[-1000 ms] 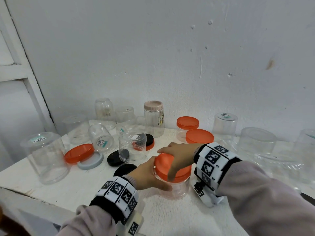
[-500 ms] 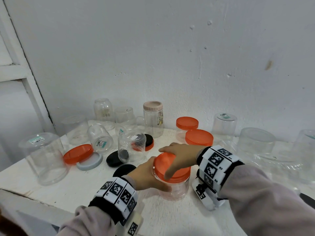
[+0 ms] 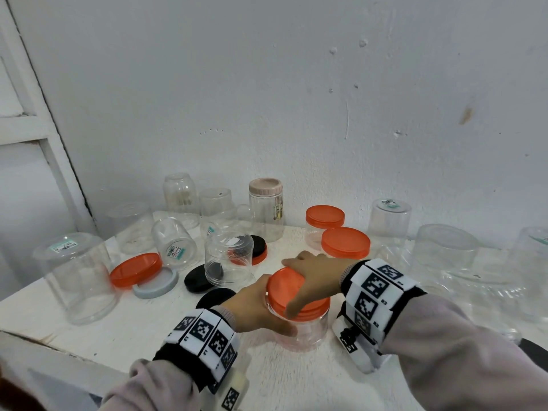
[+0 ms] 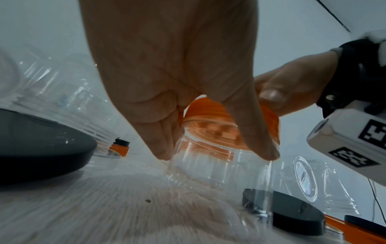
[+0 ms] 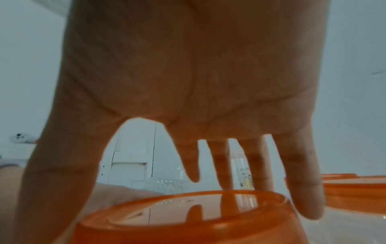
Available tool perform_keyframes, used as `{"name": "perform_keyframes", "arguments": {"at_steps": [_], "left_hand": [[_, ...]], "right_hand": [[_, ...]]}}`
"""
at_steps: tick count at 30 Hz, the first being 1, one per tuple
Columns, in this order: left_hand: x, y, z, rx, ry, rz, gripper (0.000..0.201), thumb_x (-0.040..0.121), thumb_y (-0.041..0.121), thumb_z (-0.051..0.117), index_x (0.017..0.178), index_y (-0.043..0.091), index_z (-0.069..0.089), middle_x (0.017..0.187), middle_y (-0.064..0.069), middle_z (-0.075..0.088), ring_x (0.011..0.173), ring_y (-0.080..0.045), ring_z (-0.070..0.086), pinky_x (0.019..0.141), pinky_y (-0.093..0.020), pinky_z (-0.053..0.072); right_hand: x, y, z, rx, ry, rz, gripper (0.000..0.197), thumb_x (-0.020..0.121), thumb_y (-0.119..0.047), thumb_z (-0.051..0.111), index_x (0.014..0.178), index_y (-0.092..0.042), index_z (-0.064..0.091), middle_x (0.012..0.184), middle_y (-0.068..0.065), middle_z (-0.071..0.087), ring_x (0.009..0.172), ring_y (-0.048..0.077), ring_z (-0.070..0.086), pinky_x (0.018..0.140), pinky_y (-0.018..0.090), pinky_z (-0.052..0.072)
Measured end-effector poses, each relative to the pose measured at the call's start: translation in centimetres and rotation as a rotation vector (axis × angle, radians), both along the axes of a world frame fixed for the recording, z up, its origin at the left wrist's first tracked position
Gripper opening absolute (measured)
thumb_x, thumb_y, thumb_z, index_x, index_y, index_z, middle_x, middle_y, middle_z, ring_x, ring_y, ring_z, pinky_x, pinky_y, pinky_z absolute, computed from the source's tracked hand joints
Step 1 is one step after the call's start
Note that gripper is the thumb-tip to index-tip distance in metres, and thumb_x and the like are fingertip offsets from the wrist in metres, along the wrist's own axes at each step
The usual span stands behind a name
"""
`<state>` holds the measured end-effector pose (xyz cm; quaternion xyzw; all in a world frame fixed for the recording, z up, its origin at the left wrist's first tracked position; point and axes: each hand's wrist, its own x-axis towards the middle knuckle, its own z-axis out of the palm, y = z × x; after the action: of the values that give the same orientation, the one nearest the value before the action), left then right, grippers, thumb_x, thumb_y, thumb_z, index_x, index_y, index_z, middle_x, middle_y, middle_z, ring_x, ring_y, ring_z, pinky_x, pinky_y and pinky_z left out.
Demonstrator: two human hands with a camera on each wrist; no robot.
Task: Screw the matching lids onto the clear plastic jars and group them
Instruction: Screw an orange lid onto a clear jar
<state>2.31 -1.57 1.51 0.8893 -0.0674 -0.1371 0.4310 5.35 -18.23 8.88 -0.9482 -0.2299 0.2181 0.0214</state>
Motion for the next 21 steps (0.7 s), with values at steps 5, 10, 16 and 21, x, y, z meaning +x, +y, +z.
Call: {"name": "perform_keyframes", "arguments": {"at_steps": [5, 10, 16, 21], "left_hand": [[0.0, -0.1, 0.0, -0.024, 0.004, 0.006, 0.103, 0.055, 0.028, 0.092, 0.139, 0.022, 0.032, 0.127, 0.005, 0.057, 0.117, -0.014, 0.056, 0.102, -0.037, 0.046], [-0.1, 0.0, 0.0, -0.026, 0.002, 0.002, 0.098, 0.055, 0.027, 0.091, 0.135, 0.022, 0.035, 0.122, 0.005, 0.06, 0.113, -0.013, 0.058, 0.101, -0.038, 0.047], [0.0, 0.0, 0.0, -0.015, 0.005, 0.003, 0.103, 0.053, 0.031, 0.092, 0.138, 0.024, 0.032, 0.125, 0.006, 0.057, 0.115, -0.013, 0.056, 0.102, -0.038, 0.046], [0.0, 0.0, 0.0, -0.001, 0.01, 0.008, 0.105, 0.054, 0.032, 0.092, 0.139, 0.025, 0.031, 0.127, 0.006, 0.056, 0.117, -0.014, 0.055, 0.103, -0.038, 0.046]], "right_hand": [[0.1, 0.1, -0.3, 0.017, -0.018, 0.015, 0.093, 0.069, -0.066, 0.067, 0.146, -0.043, 0.021, 0.141, -0.002, 0.029, 0.131, 0.027, 0.029, 0.102, 0.051, 0.037], [-0.1, 0.0, -0.9, -0.026, -0.1, -0.108, 0.103, 0.066, -0.086, 0.049, 0.146, -0.023, 0.03, 0.145, 0.008, 0.03, 0.127, 0.033, 0.043, 0.097, 0.046, 0.043], [-0.2, -0.7, -0.7, 0.044, -0.038, -0.061, 0.108, 0.068, -0.072, 0.064, 0.151, -0.026, 0.013, 0.153, 0.0, 0.016, 0.14, 0.027, 0.019, 0.108, 0.054, 0.03], [-0.2, -0.4, -1.0, 0.088, -0.041, -0.016, 0.101, 0.071, -0.065, 0.068, 0.151, -0.032, 0.015, 0.149, -0.003, 0.022, 0.137, 0.025, 0.022, 0.106, 0.051, 0.033]]}}
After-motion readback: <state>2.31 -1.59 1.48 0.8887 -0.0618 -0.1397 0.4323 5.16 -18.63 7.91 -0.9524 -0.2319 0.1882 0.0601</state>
